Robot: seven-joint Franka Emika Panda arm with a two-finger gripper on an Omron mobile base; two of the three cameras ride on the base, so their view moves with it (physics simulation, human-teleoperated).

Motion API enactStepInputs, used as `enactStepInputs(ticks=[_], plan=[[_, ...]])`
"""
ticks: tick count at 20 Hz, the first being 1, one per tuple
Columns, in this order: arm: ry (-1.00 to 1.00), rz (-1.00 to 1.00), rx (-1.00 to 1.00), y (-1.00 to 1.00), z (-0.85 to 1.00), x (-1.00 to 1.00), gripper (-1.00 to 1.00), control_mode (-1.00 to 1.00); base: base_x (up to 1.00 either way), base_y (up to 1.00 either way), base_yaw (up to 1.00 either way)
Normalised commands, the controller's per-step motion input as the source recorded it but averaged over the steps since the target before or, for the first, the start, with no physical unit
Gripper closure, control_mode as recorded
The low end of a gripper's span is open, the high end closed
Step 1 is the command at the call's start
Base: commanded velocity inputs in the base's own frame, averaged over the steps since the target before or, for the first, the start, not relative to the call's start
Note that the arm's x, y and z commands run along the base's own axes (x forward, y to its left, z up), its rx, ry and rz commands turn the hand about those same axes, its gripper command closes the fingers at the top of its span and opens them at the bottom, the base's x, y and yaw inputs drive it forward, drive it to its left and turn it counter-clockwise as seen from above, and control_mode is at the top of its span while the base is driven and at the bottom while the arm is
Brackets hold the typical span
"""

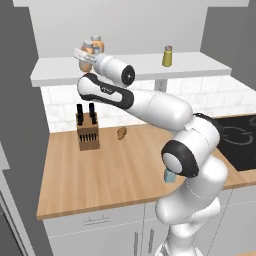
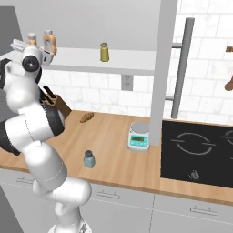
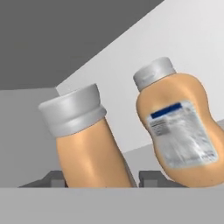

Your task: Put the shaker and condiment bottle from the counter next to their counterparts in the cabinet.

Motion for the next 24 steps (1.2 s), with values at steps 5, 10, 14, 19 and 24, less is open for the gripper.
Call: enactStepInputs(ticks=[5,10,14,19,24], plan=[[0.11,-0.03,0.00,0.00,-0.03,0.19,-1.00,-1.00,0.00,0.00,0.00],[0.06,-0.03,0.00,0.00,0.00,0.07,-1.00,-1.00,0.00,0.00,0.00],[0.00,-0.06,0.00,0.09,0.00,0.00,-1.00,-1.00,0.00,0.00,0.00],[-0.04,-0.05,-0.01,0.23,0.17,-0.04,-1.00,-1.00,0.00,0.00,0.00],[-0.17,-0.03,-0.02,0.46,0.53,-0.22,-1.00,-1.00,0.00,0.00,0.00]])
